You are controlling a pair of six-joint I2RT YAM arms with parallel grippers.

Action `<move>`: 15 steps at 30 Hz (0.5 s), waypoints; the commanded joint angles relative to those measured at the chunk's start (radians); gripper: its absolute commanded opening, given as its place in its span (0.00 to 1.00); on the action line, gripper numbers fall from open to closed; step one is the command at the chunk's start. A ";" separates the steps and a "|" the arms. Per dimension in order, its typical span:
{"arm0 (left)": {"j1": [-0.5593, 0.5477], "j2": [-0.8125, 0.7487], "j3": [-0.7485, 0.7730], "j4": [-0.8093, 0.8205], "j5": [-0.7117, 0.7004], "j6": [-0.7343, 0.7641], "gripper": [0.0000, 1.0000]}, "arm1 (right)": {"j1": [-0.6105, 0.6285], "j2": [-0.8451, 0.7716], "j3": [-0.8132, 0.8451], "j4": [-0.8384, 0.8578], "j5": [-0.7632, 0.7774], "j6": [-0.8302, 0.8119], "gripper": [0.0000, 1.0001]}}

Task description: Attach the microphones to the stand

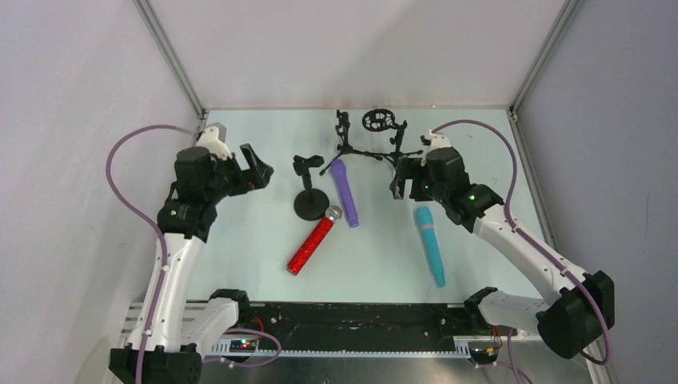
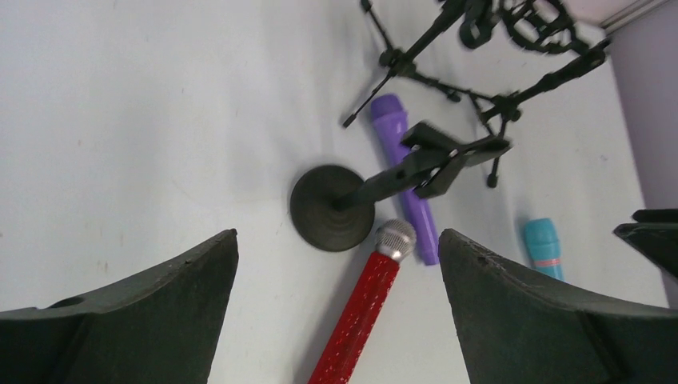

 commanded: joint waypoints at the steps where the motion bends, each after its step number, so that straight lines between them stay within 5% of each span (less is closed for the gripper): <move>1: 0.006 0.032 0.149 0.031 0.042 -0.002 0.98 | -0.050 -0.049 -0.020 -0.004 0.016 -0.029 0.93; 15: 0.006 0.138 0.368 0.059 0.032 -0.039 0.98 | -0.094 -0.057 -0.019 0.104 -0.035 -0.101 0.93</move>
